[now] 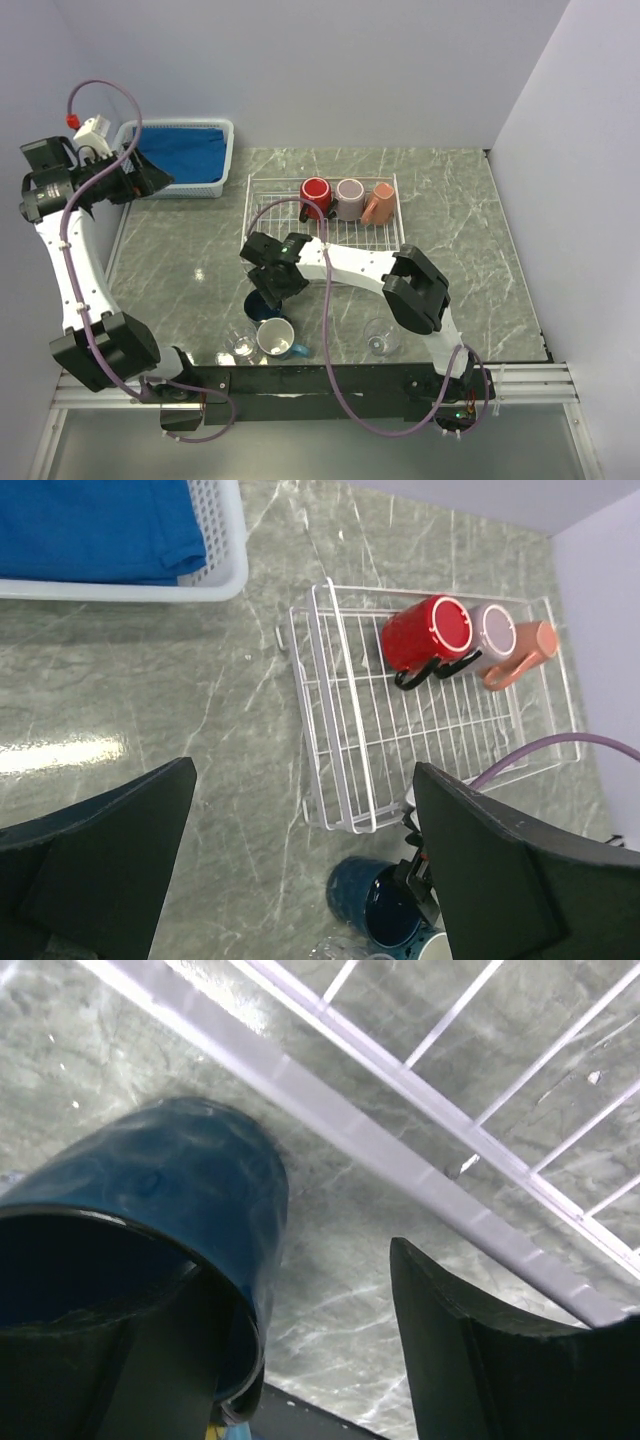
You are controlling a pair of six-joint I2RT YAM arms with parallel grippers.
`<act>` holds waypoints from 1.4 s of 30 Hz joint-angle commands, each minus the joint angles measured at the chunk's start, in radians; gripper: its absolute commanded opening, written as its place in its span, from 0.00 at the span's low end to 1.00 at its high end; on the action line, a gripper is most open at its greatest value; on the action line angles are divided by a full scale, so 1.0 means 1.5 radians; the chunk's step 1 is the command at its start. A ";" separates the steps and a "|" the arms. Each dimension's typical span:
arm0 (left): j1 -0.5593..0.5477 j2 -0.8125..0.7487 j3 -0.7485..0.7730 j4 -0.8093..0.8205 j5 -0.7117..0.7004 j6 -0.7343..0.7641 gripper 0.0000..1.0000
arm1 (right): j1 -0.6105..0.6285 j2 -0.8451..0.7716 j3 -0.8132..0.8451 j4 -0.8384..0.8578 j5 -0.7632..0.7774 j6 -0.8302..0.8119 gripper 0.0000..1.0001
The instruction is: Load the cups into the dish rack
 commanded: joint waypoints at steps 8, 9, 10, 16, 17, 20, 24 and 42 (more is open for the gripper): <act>-0.078 -0.045 -0.003 -0.005 -0.086 0.016 0.96 | 0.020 0.027 -0.012 0.068 0.037 0.001 0.42; -0.089 -0.052 -0.006 -0.002 -0.108 0.031 0.96 | 0.021 0.026 -0.013 0.067 0.039 0.001 0.40; -0.102 -0.063 -0.020 0.020 -0.136 0.036 0.96 | 0.020 0.026 -0.014 0.065 0.044 0.002 0.36; -0.158 -0.104 -0.037 0.039 -0.206 0.035 0.96 | 0.019 -0.002 0.000 0.023 0.095 0.004 0.00; -0.169 -0.103 -0.031 0.036 -0.209 0.034 0.96 | 0.019 -0.010 0.007 0.011 0.103 0.003 0.00; -0.179 -0.081 0.010 0.013 -0.201 0.024 0.96 | 0.019 -0.043 0.055 -0.048 0.129 -0.006 0.00; -0.181 -0.060 0.055 0.008 -0.189 0.008 0.96 | 0.013 -0.083 0.144 -0.148 0.159 -0.019 0.00; -0.247 -0.036 0.201 0.120 -0.036 -0.107 0.96 | -0.383 -0.314 0.067 0.503 -0.579 0.456 0.00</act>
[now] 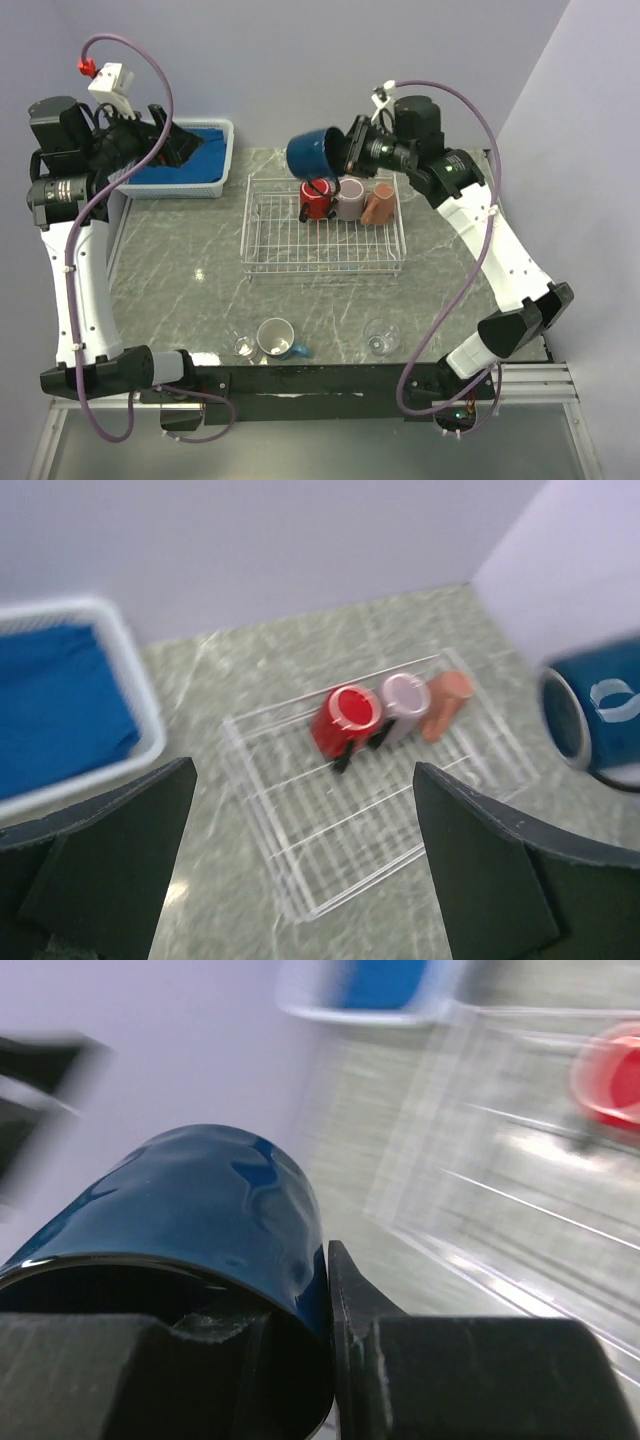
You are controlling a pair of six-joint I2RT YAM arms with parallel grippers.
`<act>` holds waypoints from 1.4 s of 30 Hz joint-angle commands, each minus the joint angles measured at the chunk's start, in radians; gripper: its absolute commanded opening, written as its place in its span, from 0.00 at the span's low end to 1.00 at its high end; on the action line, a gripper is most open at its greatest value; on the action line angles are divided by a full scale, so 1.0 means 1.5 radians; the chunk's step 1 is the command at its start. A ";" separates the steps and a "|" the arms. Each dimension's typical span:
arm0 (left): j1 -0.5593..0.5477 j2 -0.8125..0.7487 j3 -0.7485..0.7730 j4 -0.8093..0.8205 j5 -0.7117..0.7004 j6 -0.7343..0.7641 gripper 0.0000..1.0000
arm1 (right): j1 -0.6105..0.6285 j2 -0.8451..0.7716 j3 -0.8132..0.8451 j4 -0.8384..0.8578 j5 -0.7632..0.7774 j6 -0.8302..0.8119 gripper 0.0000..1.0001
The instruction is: Load the cups into the dish rack
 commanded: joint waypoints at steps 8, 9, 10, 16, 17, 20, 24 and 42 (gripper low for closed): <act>-0.175 0.038 -0.030 0.104 0.012 -0.127 0.96 | 0.005 0.174 0.085 0.578 -0.315 0.416 0.00; -0.185 0.035 -0.053 0.137 0.018 -0.140 0.96 | 0.008 0.184 0.087 0.613 -0.313 0.432 0.00; -0.209 0.037 -0.052 0.137 0.016 -0.144 0.96 | 0.009 0.189 0.092 0.613 -0.307 0.432 0.00; -0.236 0.066 -0.017 0.113 0.024 -0.137 0.96 | 0.015 0.215 0.070 0.682 -0.288 0.470 0.00; -0.236 0.063 -0.028 0.128 0.029 -0.161 0.96 | 0.016 0.219 0.074 0.669 -0.285 0.461 0.00; -0.242 0.055 -0.057 0.180 0.047 -0.213 0.96 | 0.016 0.228 0.058 0.715 -0.279 0.488 0.00; -0.246 0.059 -0.063 0.216 0.080 -0.265 0.96 | 0.019 0.248 0.058 0.733 -0.273 0.497 0.00; -0.247 0.066 -0.140 0.455 0.199 -0.562 0.96 | 0.026 0.298 0.037 0.879 -0.230 0.603 0.00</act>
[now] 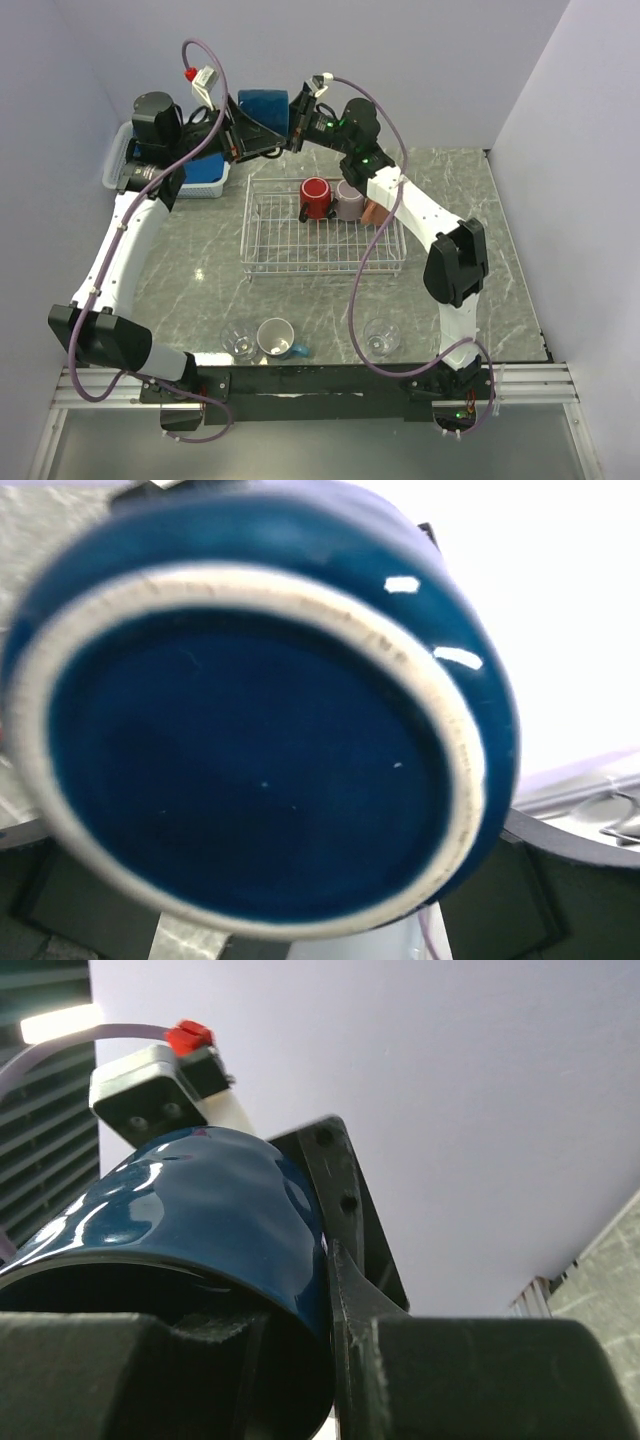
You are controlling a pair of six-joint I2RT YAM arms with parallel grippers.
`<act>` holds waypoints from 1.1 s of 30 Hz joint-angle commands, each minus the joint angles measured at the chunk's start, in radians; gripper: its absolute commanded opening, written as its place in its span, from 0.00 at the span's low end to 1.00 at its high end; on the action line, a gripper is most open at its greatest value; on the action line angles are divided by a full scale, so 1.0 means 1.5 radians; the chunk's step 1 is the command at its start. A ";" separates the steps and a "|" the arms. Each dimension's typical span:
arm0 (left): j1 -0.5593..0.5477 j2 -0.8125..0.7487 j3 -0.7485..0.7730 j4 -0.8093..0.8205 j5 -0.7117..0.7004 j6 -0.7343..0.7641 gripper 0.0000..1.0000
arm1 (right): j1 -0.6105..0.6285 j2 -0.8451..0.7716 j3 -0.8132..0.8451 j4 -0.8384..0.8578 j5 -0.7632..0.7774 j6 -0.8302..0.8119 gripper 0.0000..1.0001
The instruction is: Load the cups into the dish rack
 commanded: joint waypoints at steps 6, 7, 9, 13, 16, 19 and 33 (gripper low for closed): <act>-0.005 -0.029 -0.006 0.161 0.046 -0.156 0.84 | 0.009 0.028 0.026 0.131 0.041 0.058 0.00; -0.003 -0.030 -0.008 0.168 0.048 -0.162 0.79 | 0.010 0.027 0.023 0.132 0.042 0.058 0.00; -0.003 -0.030 -0.015 0.185 0.051 -0.179 0.57 | 0.011 0.024 0.007 0.131 0.046 0.055 0.00; -0.001 -0.036 -0.023 0.200 0.055 -0.192 0.39 | 0.012 0.025 0.006 0.127 0.043 0.051 0.00; 0.000 -0.031 -0.027 0.208 0.058 -0.203 0.42 | 0.011 0.026 0.006 0.120 0.048 0.049 0.00; 0.000 -0.027 -0.025 0.218 0.058 -0.212 0.43 | 0.011 0.032 0.013 0.117 0.050 0.051 0.00; 0.006 -0.009 0.047 -0.042 -0.085 0.010 0.01 | 0.015 0.004 -0.024 0.093 0.040 0.030 0.00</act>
